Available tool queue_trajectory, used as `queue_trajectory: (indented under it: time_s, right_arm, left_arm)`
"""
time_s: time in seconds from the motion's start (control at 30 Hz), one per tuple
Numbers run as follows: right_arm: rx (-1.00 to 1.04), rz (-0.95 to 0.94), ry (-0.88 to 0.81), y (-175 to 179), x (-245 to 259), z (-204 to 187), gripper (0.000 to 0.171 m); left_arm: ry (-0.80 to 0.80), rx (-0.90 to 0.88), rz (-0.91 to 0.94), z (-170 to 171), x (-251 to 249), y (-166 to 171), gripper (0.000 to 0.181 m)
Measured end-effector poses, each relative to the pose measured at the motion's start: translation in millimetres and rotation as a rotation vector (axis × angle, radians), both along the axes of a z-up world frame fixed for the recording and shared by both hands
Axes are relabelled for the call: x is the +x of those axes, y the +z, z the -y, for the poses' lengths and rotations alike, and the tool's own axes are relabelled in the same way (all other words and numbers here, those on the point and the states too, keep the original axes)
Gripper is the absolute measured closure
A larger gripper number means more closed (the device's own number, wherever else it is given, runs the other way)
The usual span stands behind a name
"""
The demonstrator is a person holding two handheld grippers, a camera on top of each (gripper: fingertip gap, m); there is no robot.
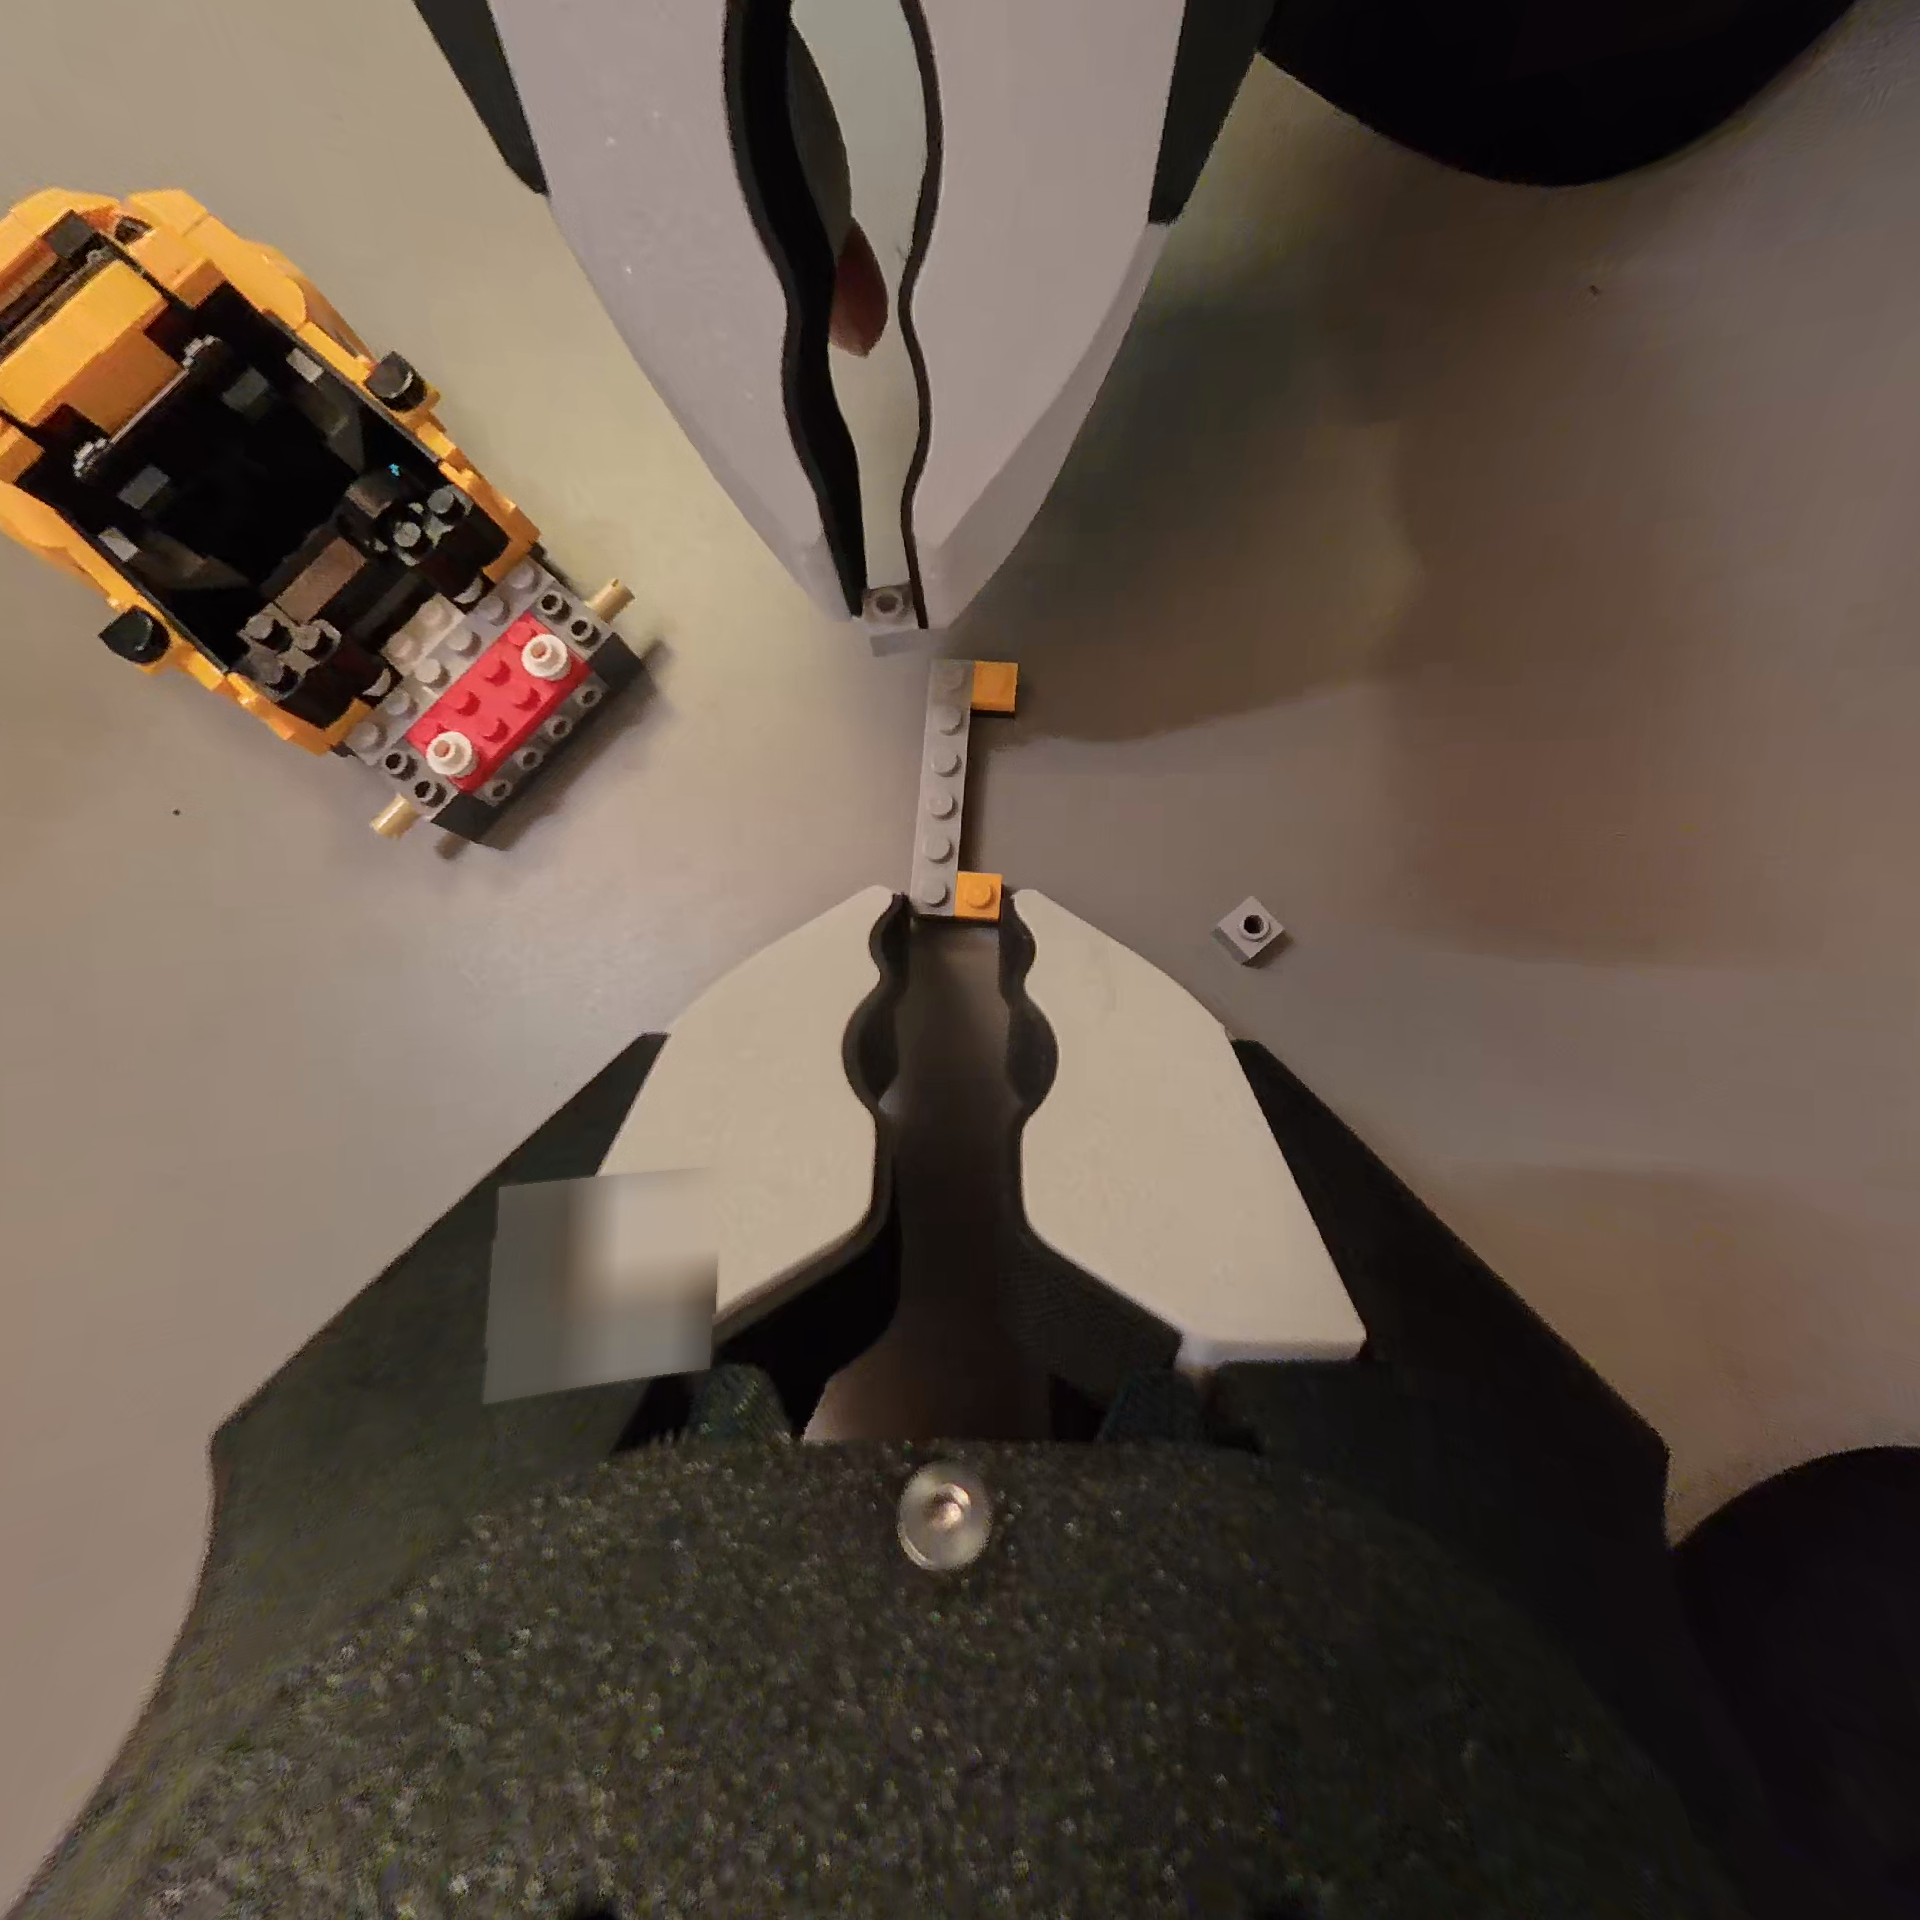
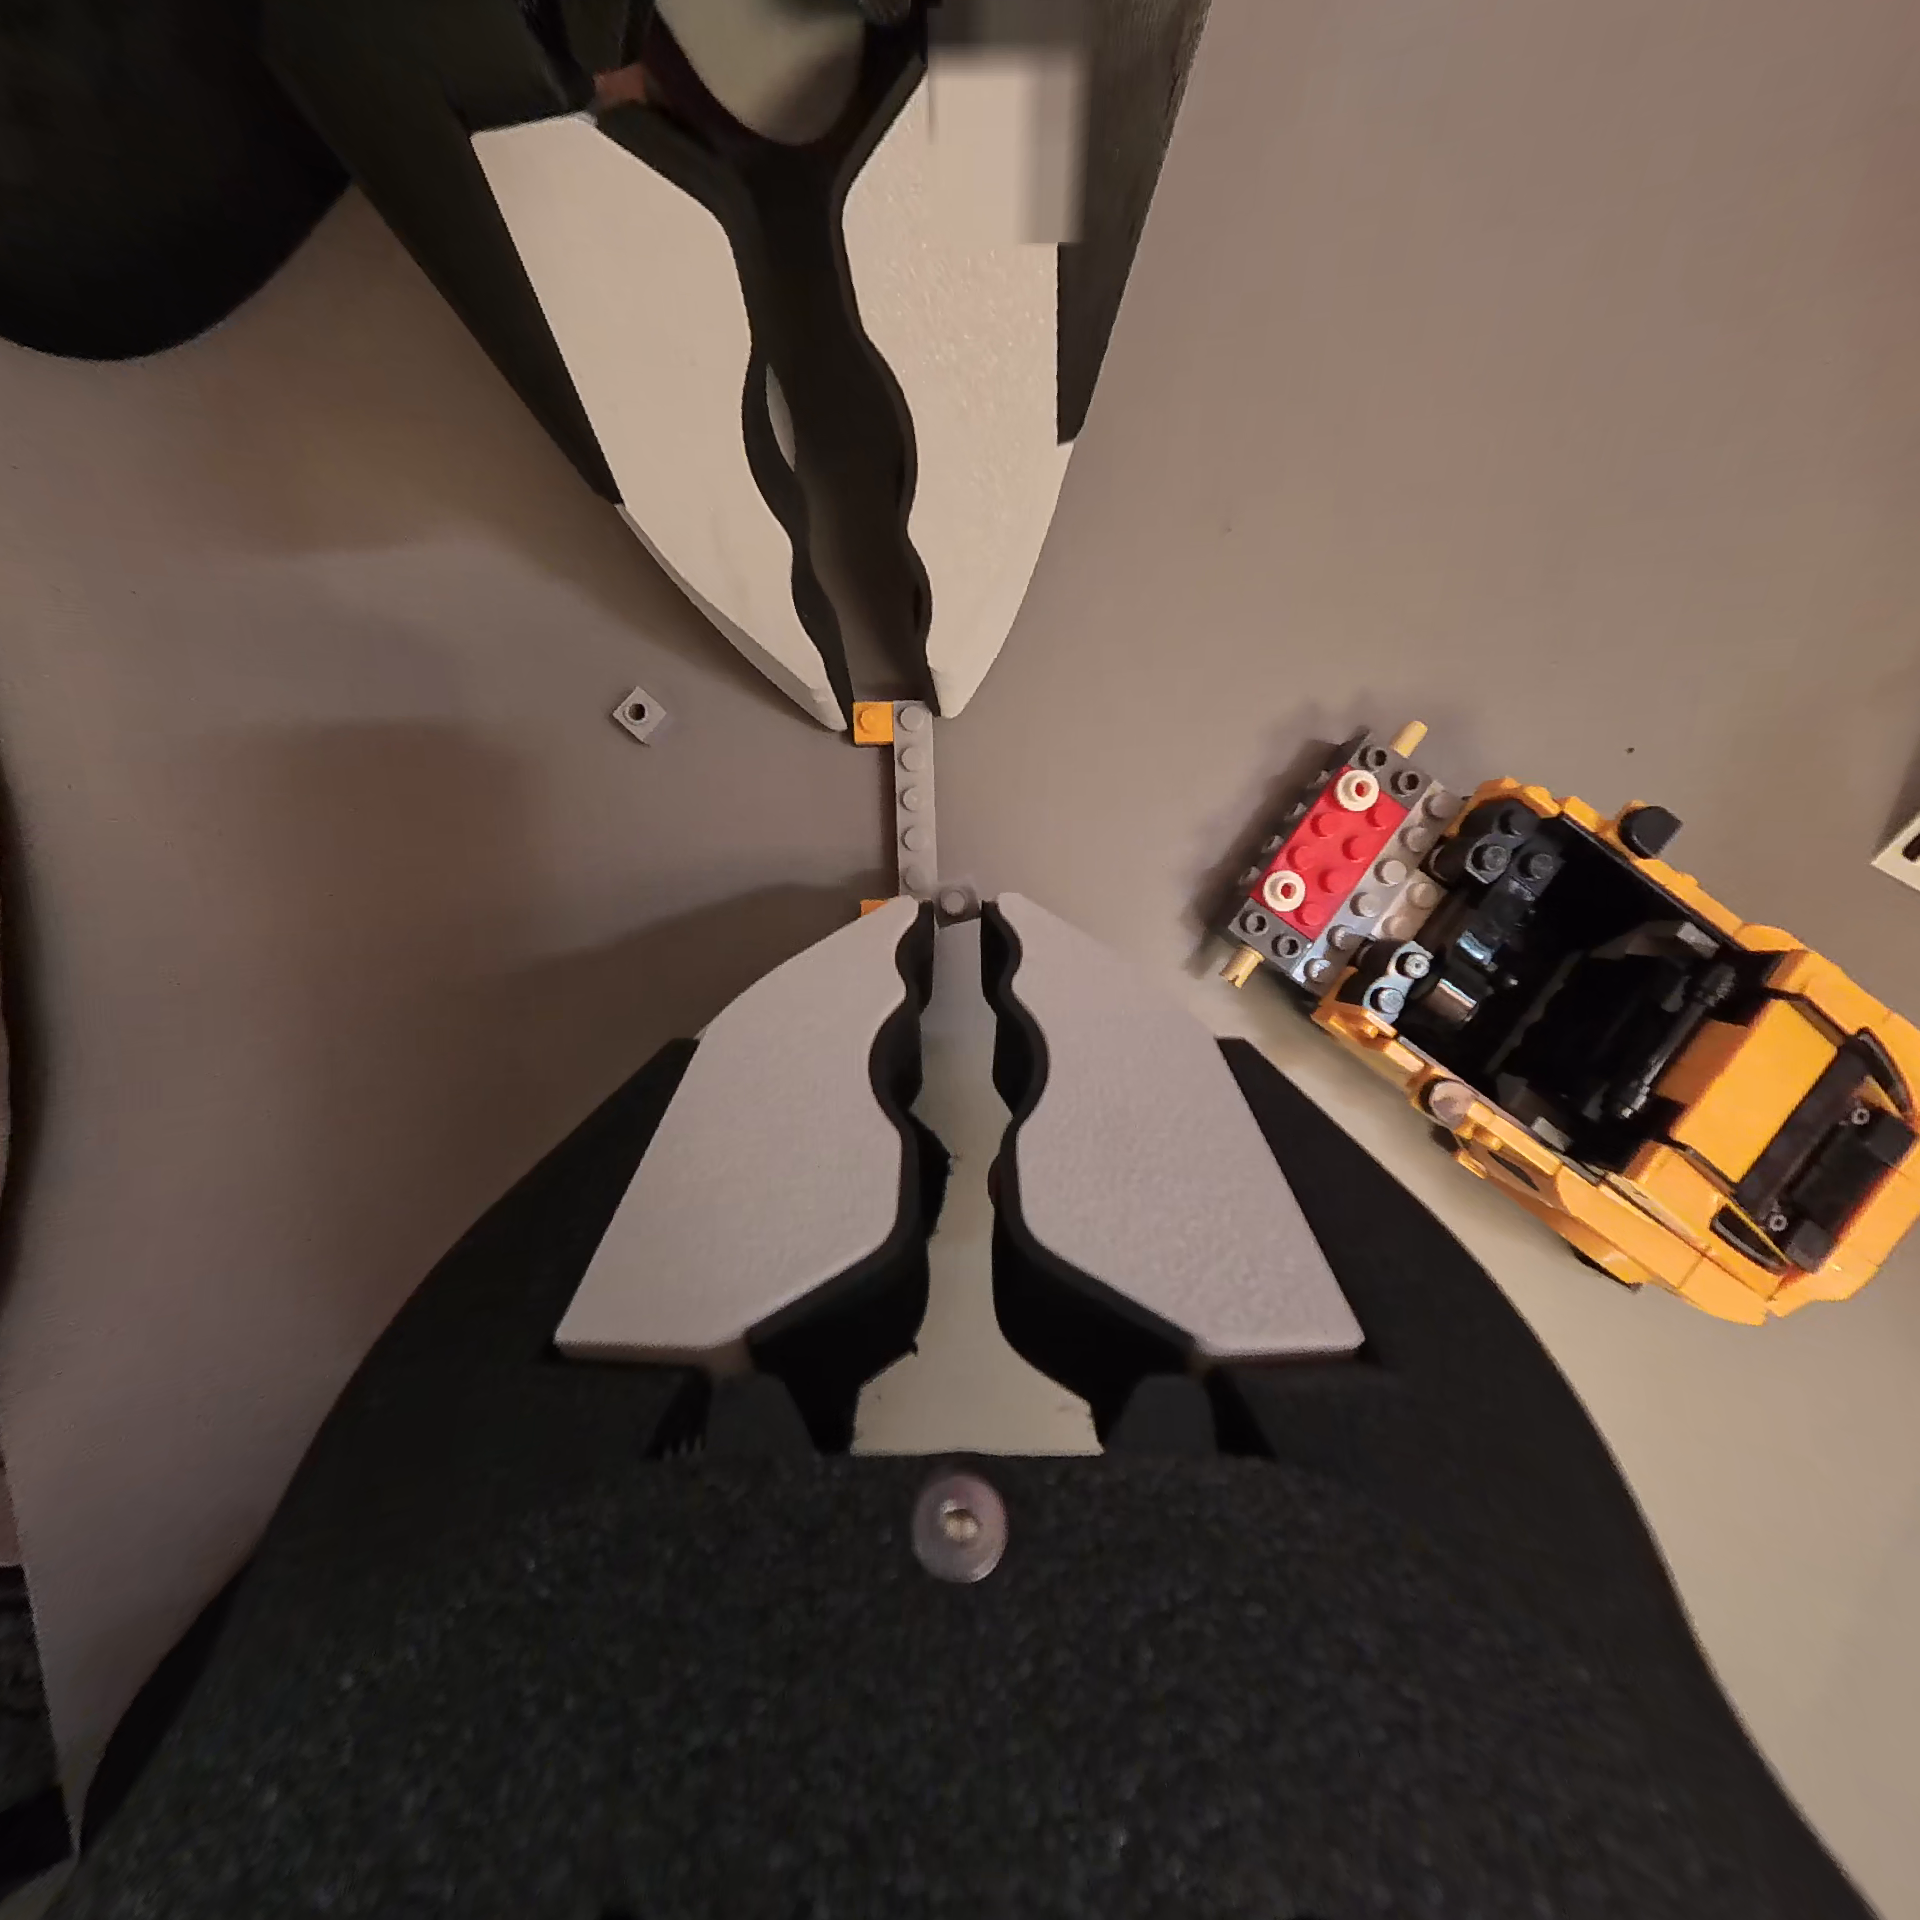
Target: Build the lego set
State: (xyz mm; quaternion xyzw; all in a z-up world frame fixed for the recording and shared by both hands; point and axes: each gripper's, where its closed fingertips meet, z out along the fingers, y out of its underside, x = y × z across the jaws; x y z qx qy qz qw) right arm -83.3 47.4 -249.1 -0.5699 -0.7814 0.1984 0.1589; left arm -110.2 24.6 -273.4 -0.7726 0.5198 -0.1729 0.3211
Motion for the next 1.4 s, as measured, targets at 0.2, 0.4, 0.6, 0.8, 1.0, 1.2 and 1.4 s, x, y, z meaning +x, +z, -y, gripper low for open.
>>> queue_trajectory:
  time_s: [0.2,0.4,0.6,0.8,1.0,1.2,1.4]
  right_arm:
    - [-0.019,-0.01,0.002,-1,-5,3,0.163]
    - [-0.046,-0.034,-0.001,0,-12,7,0.163]
    - [-0.056,-0.038,0.005,1,-13,10,0.163]
    - [-0.069,-0.022,0.023,-2,-14,15,0.163]
    - [-0.054,0.003,0.023,-5,-17,11,0.163]
    - [-0.053,0.054,0.027,-10,-16,11,0.163]
    - [-0.061,0.086,0.022,-14,-15,12,0.163]
  left_arm:
    - [0.017,-0.007,0.008,-1,1,0,0.165]
    - [0.046,-0.014,0.018,-2,1,0,0.165]
    - [0.06,-0.024,0.027,-2,1,0,0.165]
    - [0.056,-0.032,0.038,-1,1,0,0.165]
    - [0.05,-0.031,0.045,-1,0,0,0.162]
    - [0.053,-0.026,0.045,-2,1,0,0.164]
    - [0.059,-0.02,0.043,-2,2,0,0.165]
